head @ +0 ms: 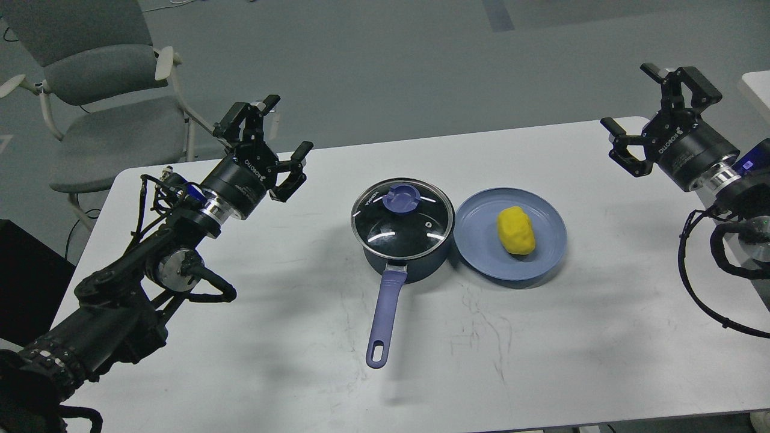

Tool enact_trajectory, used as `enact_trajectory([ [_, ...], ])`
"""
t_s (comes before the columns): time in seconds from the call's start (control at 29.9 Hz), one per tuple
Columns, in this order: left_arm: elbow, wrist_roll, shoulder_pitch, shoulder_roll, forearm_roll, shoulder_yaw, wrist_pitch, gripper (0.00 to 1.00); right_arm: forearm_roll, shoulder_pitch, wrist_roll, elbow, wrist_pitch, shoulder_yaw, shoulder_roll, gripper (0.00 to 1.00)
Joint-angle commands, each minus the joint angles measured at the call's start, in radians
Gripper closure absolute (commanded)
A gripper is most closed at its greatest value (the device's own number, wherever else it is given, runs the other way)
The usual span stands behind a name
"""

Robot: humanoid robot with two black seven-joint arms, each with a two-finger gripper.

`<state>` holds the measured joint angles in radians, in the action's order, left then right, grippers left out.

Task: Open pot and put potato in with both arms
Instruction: 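Raise the left gripper and swing it toward the saucepan lid, then lower the left gripper onto the blue lid knob and grasp it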

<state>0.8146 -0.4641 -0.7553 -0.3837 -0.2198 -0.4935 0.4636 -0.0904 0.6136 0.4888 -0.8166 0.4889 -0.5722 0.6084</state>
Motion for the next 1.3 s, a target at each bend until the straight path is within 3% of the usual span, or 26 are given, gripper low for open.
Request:
enact_trajectory([
  [0.0,0.001,0.005,0.001,0.000,-0.001,0.006,-0.003,0.02,0.000,-0.011,0.000,0.005,0.000,-0.001,-0.007,0.00],
  [0.33,-0.012,0.025,-0.047,-0.027,-0.033,0.016,-0.005,0.02,-0.002,-0.009,0.000,0.001,0.000,-0.003,-0.006,0.00],
  [0.53,0.008,0.012,-0.200,-0.109,-0.260,0.087,0.025,0.02,-0.002,-0.009,0.000,-0.001,0.000,-0.003,0.008,0.00],
  [0.74,0.164,-0.002,-0.329,-0.150,-0.449,0.087,0.025,0.02,-0.002,-0.008,0.000,0.002,0.000,-0.008,0.013,0.00],
  [0.8,0.260,-0.008,-0.377,-0.152,-0.634,0.087,0.025,0.02,-0.002,-0.009,0.000,0.001,0.000,-0.009,0.025,0.00],
  [0.84,0.261,-0.008,-0.377,-0.152,-0.635,0.087,0.025,0.02,-0.002,-0.009,0.000,0.001,0.000,-0.009,0.025,0.00],
  [0.97,0.365,-0.008,-0.418,-0.139,-1.061,0.089,0.025,0.02,-0.002,-0.009,0.000,0.001,0.000,-0.018,0.045,0.00],
  [1.1,0.368,-0.011,-0.424,-0.129,-1.338,0.104,0.025,0.02,-0.002,-0.009,0.000,0.002,0.000,-0.023,0.045,0.00],
  [1.27,0.345,-0.025,-0.457,-0.061,-1.618,0.229,0.025,0.02,-0.002,-0.011,0.000,0.002,0.000,-0.029,0.047,0.00],
])
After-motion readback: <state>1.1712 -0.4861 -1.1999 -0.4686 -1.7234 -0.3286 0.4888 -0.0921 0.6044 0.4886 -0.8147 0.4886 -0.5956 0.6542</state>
